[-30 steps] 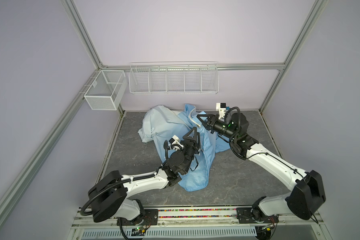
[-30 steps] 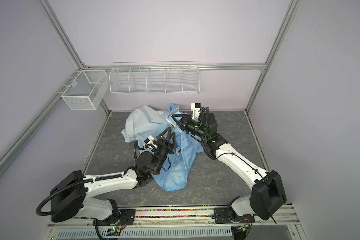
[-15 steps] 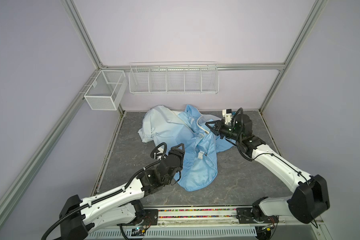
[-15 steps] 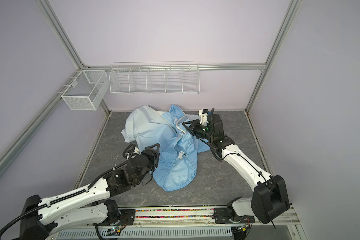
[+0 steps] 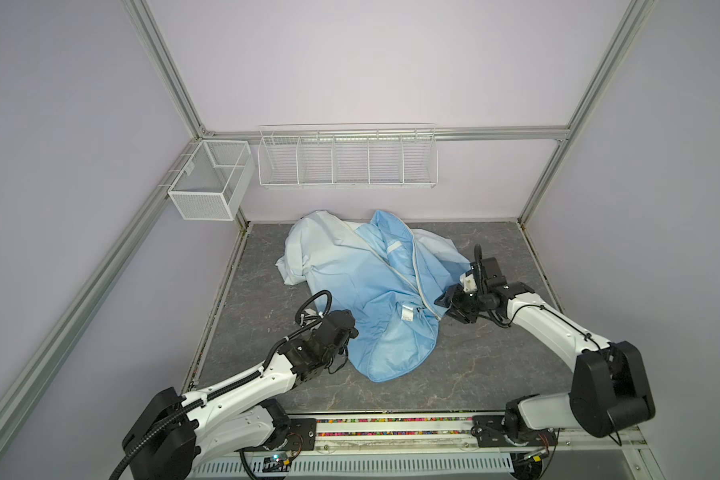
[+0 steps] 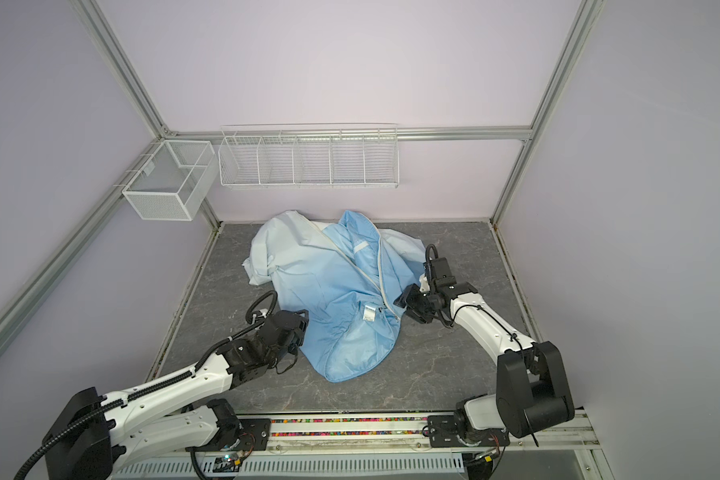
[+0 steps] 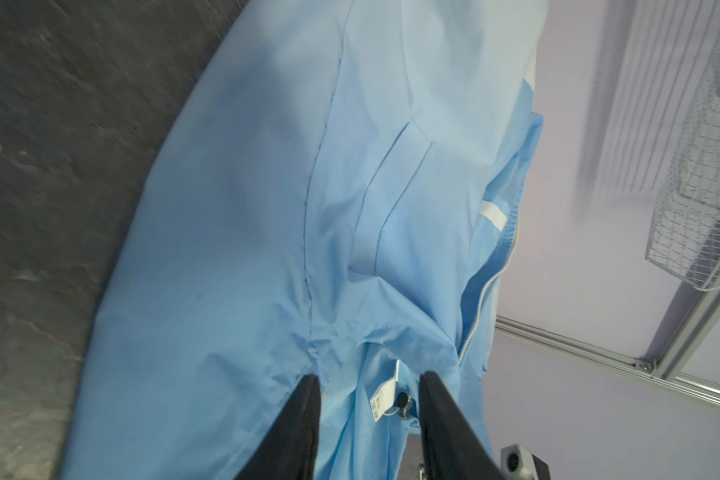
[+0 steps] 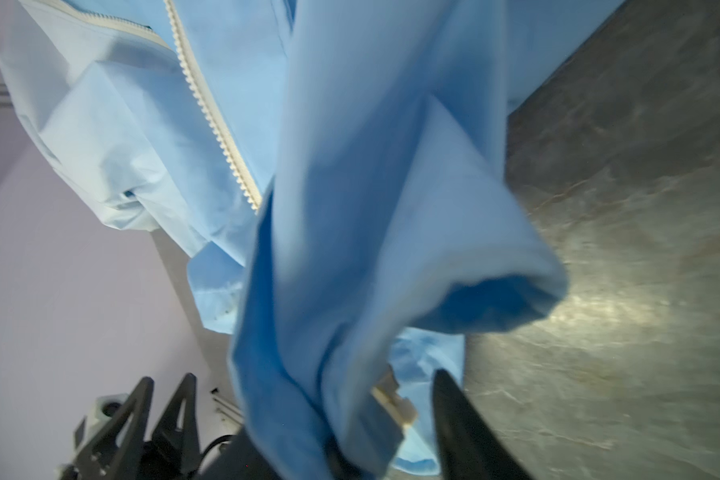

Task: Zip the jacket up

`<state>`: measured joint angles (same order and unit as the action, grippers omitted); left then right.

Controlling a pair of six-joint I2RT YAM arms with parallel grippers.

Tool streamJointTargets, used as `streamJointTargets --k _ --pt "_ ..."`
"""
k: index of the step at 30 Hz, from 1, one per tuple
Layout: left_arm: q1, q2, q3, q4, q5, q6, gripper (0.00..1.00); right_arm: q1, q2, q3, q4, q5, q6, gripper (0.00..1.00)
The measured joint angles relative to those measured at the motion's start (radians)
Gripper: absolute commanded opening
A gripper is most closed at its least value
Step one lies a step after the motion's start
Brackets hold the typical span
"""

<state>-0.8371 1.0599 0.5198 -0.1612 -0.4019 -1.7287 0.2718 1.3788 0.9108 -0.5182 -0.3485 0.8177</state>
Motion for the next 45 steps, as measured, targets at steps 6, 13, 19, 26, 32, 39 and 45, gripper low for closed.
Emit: streamJointTargets --k 6,13,19,26,32,39,45 --pt "0.154 0.123 -0.026 0.087 0.13 0.088 0.13 -0.008 -0.095 0.048 -0.091 0.099 -0.053 0.65" --pt "0.251 0.335 -0.03 0.241 0.295 0.164 0.04 0.018 -0.047 0.173 -0.047 0.056 -0.129 0.63" --pt "0.365 0.418 -0.03 0.309 0.416 0.209 0.01 0.082 0.242 0.325 0.053 -0.079 -0.156 0.56" --pt "0.568 0.554 0.066 0.37 0.578 0.341 0.0 0.13 0.398 0.272 0.077 -0.101 -0.14 0.56" --pt "0.699 0.719 0.277 0.299 0.669 0.493 0.0 0.13 0.407 0.176 0.104 -0.077 -0.09 0.57" --pt "0.8 0.791 0.483 0.056 0.665 0.668 0.02 0.131 0.405 0.14 0.122 -0.055 -0.028 0.58" --pt "0.796 0.606 0.479 -0.093 0.627 0.717 0.17 0.132 0.381 0.272 0.055 -0.026 -0.036 0.6"
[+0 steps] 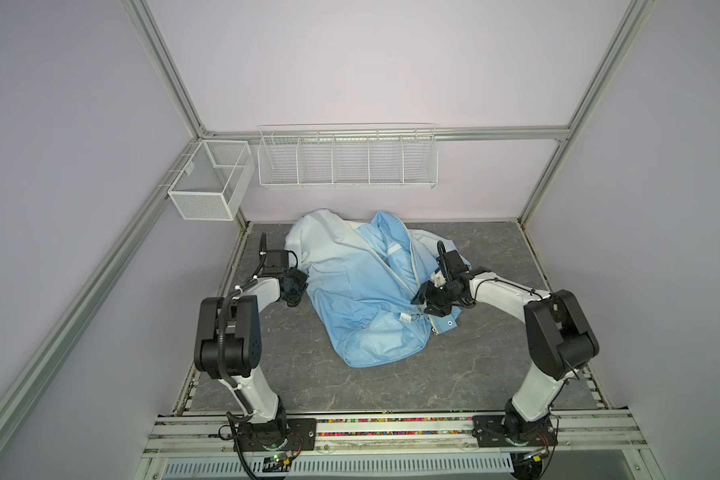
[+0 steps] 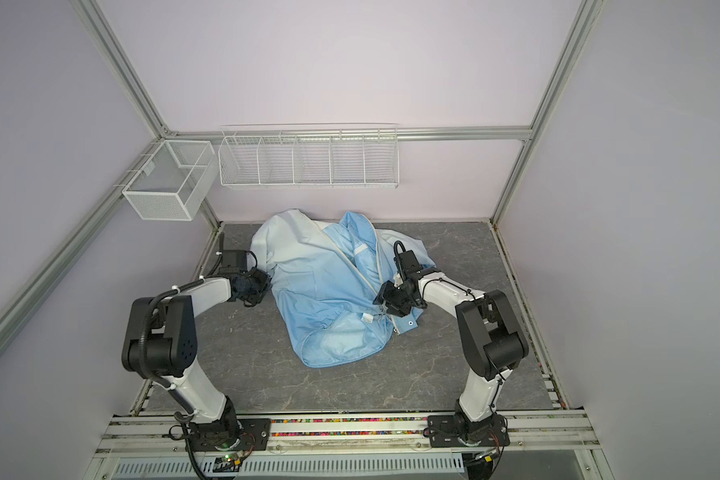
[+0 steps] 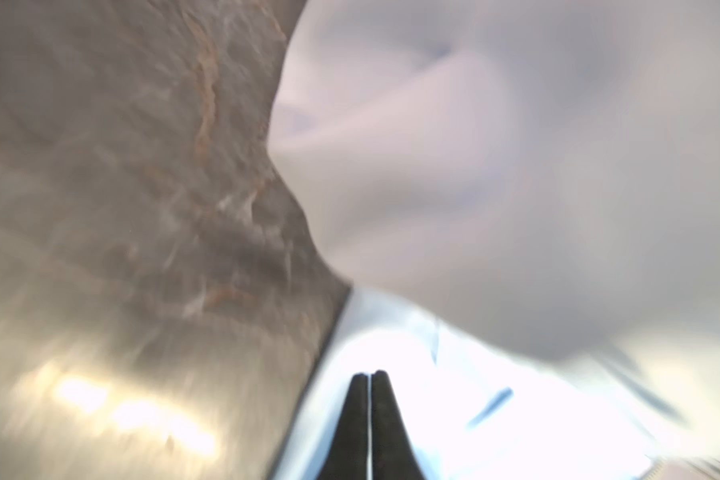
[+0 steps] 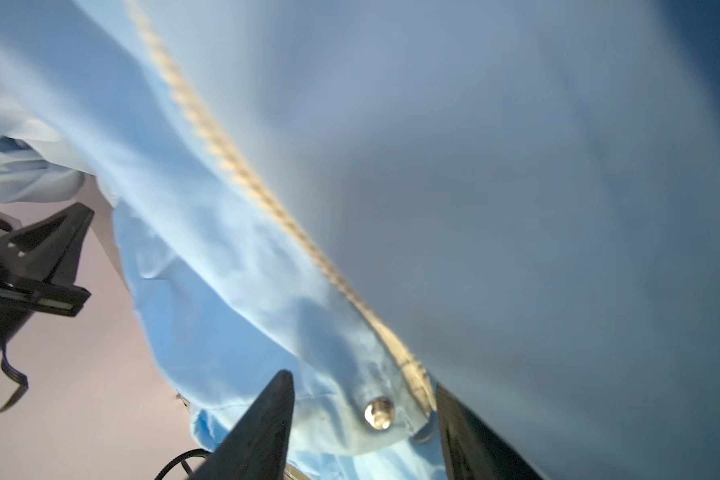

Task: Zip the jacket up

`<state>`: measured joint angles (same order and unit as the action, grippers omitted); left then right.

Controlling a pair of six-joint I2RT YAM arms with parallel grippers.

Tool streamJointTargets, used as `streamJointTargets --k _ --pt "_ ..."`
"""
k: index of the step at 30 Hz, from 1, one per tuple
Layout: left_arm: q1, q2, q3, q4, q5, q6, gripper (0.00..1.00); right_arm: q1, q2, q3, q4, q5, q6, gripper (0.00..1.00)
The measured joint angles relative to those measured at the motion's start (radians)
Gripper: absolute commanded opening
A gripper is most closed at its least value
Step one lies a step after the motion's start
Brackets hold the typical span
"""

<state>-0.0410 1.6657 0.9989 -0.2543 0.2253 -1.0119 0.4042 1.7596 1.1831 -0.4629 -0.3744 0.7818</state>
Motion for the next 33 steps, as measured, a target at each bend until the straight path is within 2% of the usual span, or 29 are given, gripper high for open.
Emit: streamJointTargets --k 3,5,8,13,16,20,25,29,33 --pt "-0.032 -0.178 -0.037 -0.029 -0.022 -0.016 0.23 0.0 -0.008 0.116 -0.014 -0.004 -0.028 0.6" --pt "-0.09 -0.283 -0.063 -0.033 -0.038 -0.05 0.25 0.0 0.002 0.19 -0.03 -0.012 -0.058 0.6" --pt "-0.236 -0.396 -0.122 -0.023 -0.056 -0.133 0.26 0.0 0.059 0.298 -0.062 -0.029 -0.116 0.58" --pt "-0.508 -0.47 -0.238 0.019 -0.13 -0.316 0.3 -0.001 0.22 0.381 -0.13 -0.042 -0.213 0.58" --pt "-0.637 -0.462 -0.264 0.063 -0.183 -0.417 0.33 -0.002 0.292 0.381 -0.182 -0.043 -0.253 0.58" --pt "-0.751 -0.38 -0.259 0.188 -0.232 -0.515 0.37 -0.002 0.318 0.367 -0.217 -0.045 -0.29 0.58" --pt "-0.835 -0.188 -0.204 0.312 -0.241 -0.581 0.4 -0.008 0.317 0.331 -0.221 -0.036 -0.32 0.59" --pt "-0.866 -0.096 -0.182 0.398 -0.247 -0.61 0.4 -0.026 0.313 0.293 -0.208 -0.057 -0.33 0.54" --pt "-0.869 -0.045 -0.181 0.478 -0.258 -0.634 0.6 -0.041 0.312 0.25 -0.161 -0.13 -0.323 0.44"
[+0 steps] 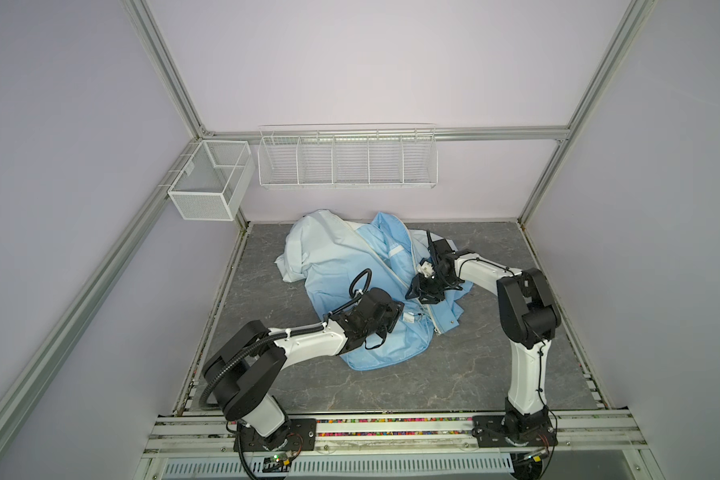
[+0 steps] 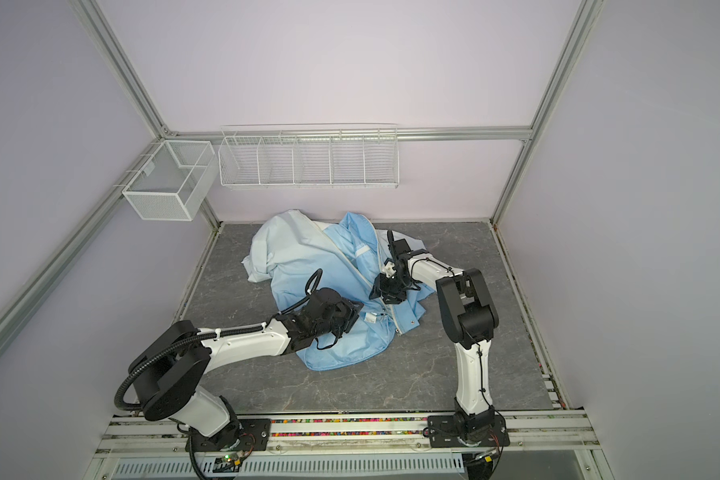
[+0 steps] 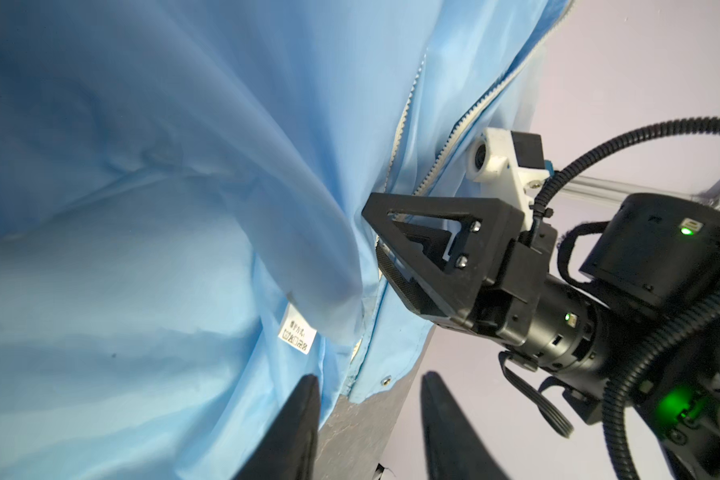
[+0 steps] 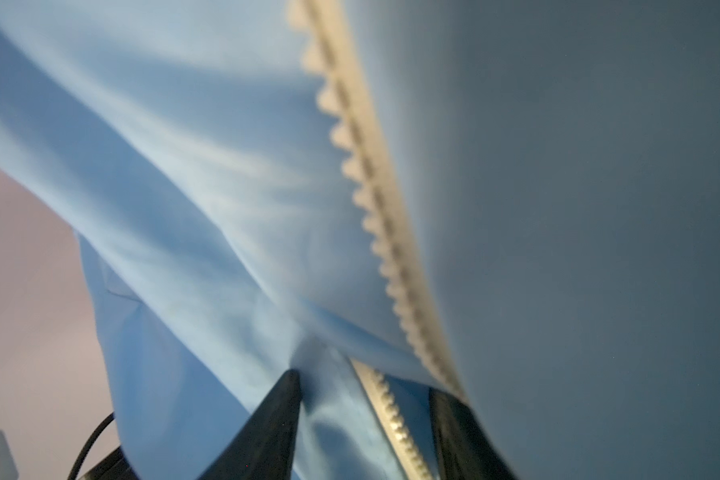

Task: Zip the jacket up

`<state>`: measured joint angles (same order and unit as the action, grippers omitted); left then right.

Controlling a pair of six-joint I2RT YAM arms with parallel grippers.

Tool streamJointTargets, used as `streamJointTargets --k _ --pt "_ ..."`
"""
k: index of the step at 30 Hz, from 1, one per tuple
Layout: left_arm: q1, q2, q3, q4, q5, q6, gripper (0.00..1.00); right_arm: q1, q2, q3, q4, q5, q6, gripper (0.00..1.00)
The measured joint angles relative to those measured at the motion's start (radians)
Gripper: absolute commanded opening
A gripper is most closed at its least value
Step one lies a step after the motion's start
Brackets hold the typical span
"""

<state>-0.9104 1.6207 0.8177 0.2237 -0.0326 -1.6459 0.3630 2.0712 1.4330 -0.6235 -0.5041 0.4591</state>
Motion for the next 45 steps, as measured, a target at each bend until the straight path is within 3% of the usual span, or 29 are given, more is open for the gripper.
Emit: streamJointTargets --k 3,9,16,28,34,45 --pt "-0.008 0.05 0.0 0.082 -0.015 -0.028 0.65 -0.002 -0.018 -0.045 0.047 -0.061 0.024 0.35" --pt "-0.061 0.105 0.0 0.205 -0.051 -0.066 0.65 0.003 -0.099 -0.066 0.088 -0.154 0.111 0.16" --pt "-0.079 0.113 -0.044 0.343 -0.124 -0.086 0.6 0.024 -0.161 -0.071 0.12 -0.214 0.198 0.08" --pt "-0.076 0.114 -0.117 0.467 -0.187 -0.065 0.48 0.031 -0.162 -0.093 0.11 -0.229 0.213 0.08" --pt "-0.048 0.114 -0.1 0.463 -0.135 -0.009 0.47 0.03 -0.162 -0.092 0.079 -0.213 0.184 0.08" --pt "0.003 0.165 0.002 0.399 0.003 0.069 0.36 0.02 -0.162 -0.077 0.037 -0.163 0.136 0.08"
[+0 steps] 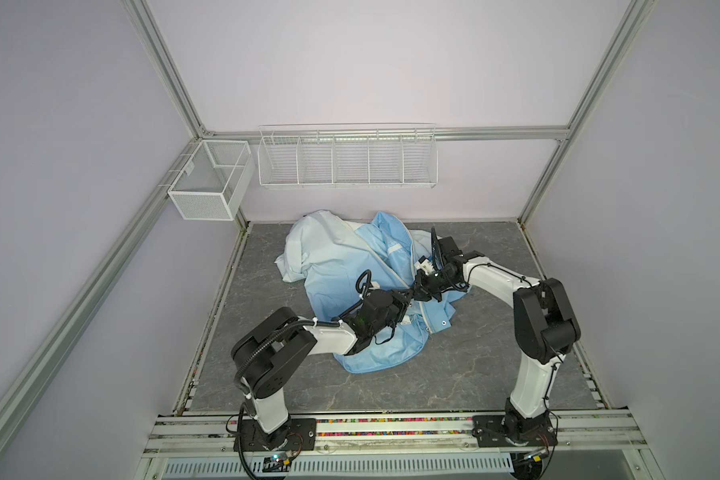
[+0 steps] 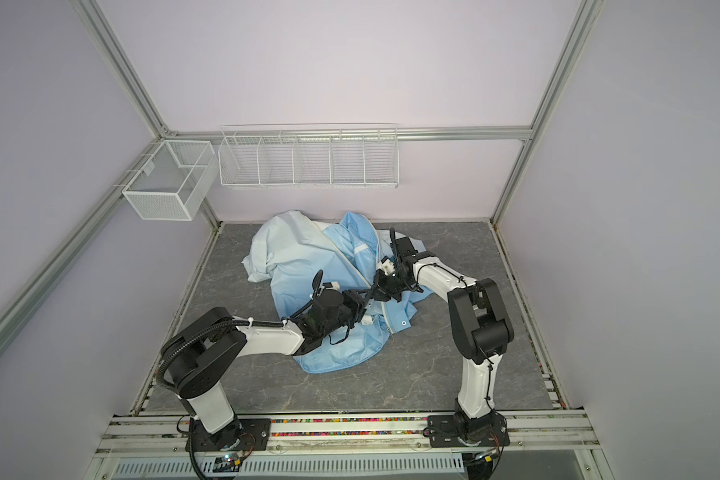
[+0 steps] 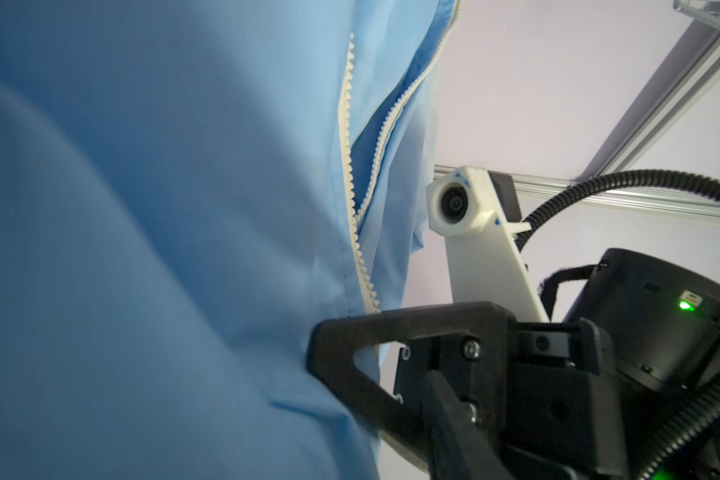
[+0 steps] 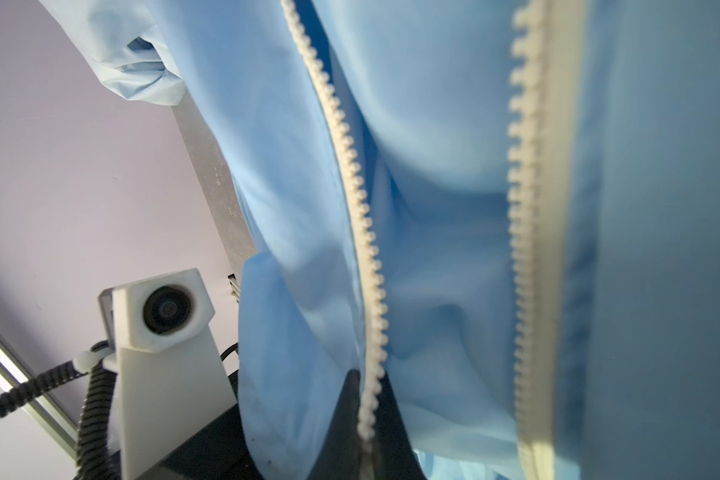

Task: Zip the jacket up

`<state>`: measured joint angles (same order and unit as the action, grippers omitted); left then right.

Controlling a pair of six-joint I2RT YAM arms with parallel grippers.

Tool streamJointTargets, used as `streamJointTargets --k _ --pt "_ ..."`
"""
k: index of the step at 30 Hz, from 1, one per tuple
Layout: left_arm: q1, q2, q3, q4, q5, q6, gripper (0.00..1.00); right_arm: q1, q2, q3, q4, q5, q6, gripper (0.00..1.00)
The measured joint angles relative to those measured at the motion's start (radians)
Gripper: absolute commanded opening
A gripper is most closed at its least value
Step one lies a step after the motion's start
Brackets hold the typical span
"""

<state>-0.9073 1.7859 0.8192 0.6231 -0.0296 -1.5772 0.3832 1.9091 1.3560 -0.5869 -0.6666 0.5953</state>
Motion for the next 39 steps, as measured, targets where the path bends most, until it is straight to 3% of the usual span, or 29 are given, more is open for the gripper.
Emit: streamJointTargets --k 5,9,18,30,35,37,39 --pt "0.013 0.005 0.015 -0.022 0.033 0.003 0.34 -0.004 0.0 0.009 -0.008 0.011 -0.01 0.08" --pt "0.021 0.005 0.027 -0.045 0.06 0.022 0.4 -0.004 0.0 0.014 -0.021 0.016 -0.013 0.08" --pt "0.035 0.009 0.066 -0.122 0.1 0.052 0.33 -0.008 0.007 0.019 -0.028 0.024 -0.012 0.07" --pt "0.046 0.035 0.094 -0.154 0.152 0.121 0.37 -0.016 0.017 0.02 -0.047 0.039 -0.008 0.07" --pt "0.052 0.044 0.107 -0.18 0.172 0.147 0.33 -0.019 0.023 0.02 -0.055 0.04 -0.005 0.08" --pt "0.055 0.044 0.107 -0.184 0.178 0.158 0.22 -0.02 0.023 0.021 -0.061 0.042 -0.002 0.07" --pt "0.057 0.044 0.101 -0.179 0.188 0.175 0.2 -0.024 0.024 0.022 -0.069 0.049 0.005 0.07"
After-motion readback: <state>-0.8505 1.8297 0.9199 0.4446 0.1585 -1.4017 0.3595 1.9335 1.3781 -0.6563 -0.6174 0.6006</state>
